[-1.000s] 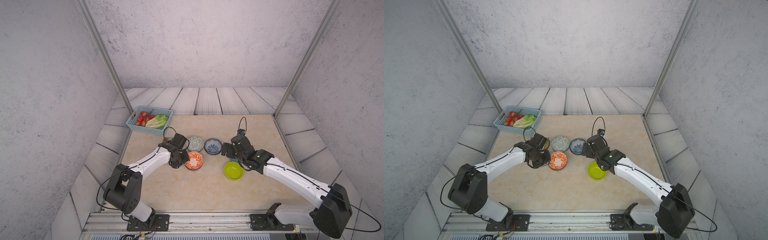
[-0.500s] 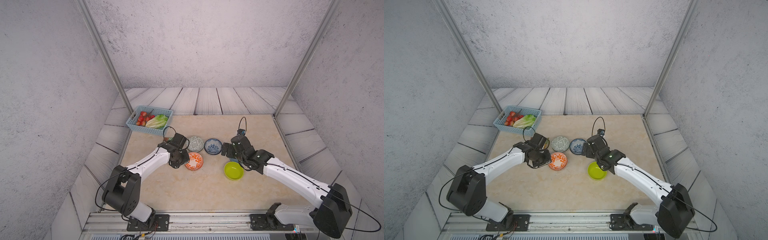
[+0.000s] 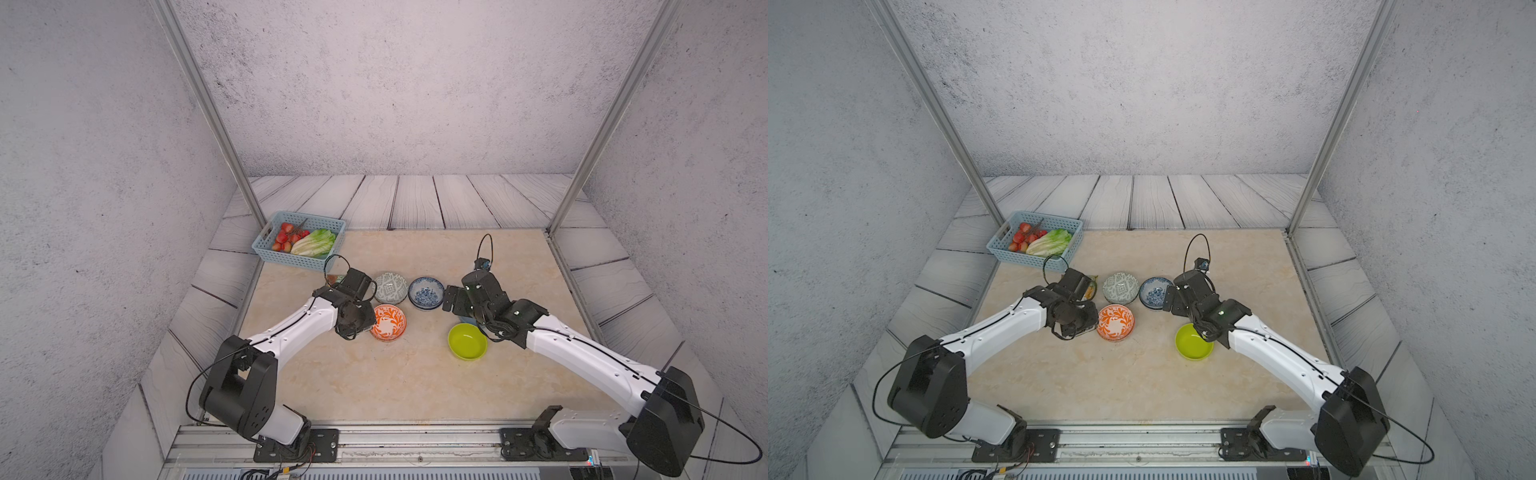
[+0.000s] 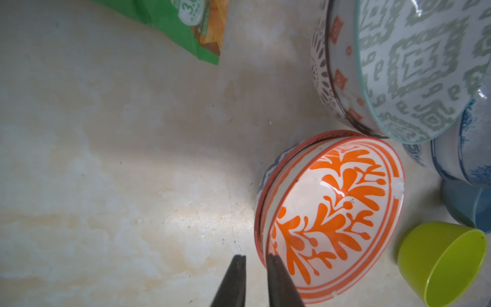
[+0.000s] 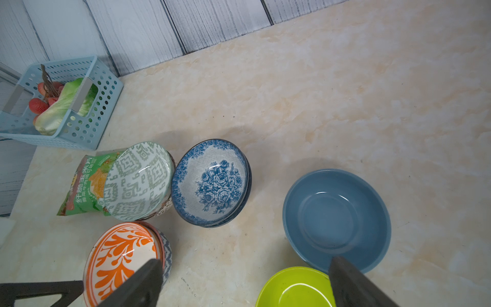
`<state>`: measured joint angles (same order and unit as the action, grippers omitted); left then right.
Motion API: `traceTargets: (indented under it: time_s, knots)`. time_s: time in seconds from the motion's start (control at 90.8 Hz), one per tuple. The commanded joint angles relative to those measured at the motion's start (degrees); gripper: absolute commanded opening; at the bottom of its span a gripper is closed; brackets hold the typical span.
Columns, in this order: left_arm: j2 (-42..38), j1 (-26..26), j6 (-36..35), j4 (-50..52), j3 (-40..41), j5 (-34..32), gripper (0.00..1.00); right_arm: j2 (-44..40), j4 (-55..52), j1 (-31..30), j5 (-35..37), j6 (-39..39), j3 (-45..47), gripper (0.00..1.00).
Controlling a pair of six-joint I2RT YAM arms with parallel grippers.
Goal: Stack the bowls
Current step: Place the bowl on the bowl.
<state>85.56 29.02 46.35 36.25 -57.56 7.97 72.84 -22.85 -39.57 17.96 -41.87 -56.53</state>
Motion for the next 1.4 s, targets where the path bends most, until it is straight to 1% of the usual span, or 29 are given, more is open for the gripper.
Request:
traceTargets:
  time_s: [0.0,0.165,0.352,0.407,0.661,0.727,1.112,1.387]
  knots:
    - [1.3,-0.2,-1.2,-0.9,1.0,0.3,0.20,0.0,0.1,-0.2,-0.1,0.4,0.3,0.99]
    - [1.6,-0.4,-1.2,-3.2,2.1,1.7,0.20,0.0,0.2,-0.2,-0.1,0.4,0.3,0.99]
    - [0.8,-0.5,-1.0,-4.1,3.4,1.8,0.20,0.0,0.2,-0.2,-0.2,0.4,0.3,0.99]
    - [0.7,-0.7,-1.1,-4.5,3.7,1.9,0.22,0.0,0.2,-0.2,-0.2,0.4,0.3,0.99]
    - [0.9,-1.1,-1.7,-7.0,5.5,3.0,0.40,0.0,0.2,-0.2,-0.3,0.4,0.3,0.99]
    - [0.8,-1.1,-2.0,-8.0,5.9,3.4,0.42,0.1,0.1,-0.2,-0.3,0.4,0.2,0.99]
    - [1.3,-1.1,-4.8,-14.3,6.3,7.8,0.41,0.4,0.1,-0.2,-0.5,0.3,0.2,0.99]
    - [2.0,-1.1,-5.0,-15.0,6.3,8.7,0.40,0.4,0.0,-0.2,-0.6,0.4,0.3,0.99]
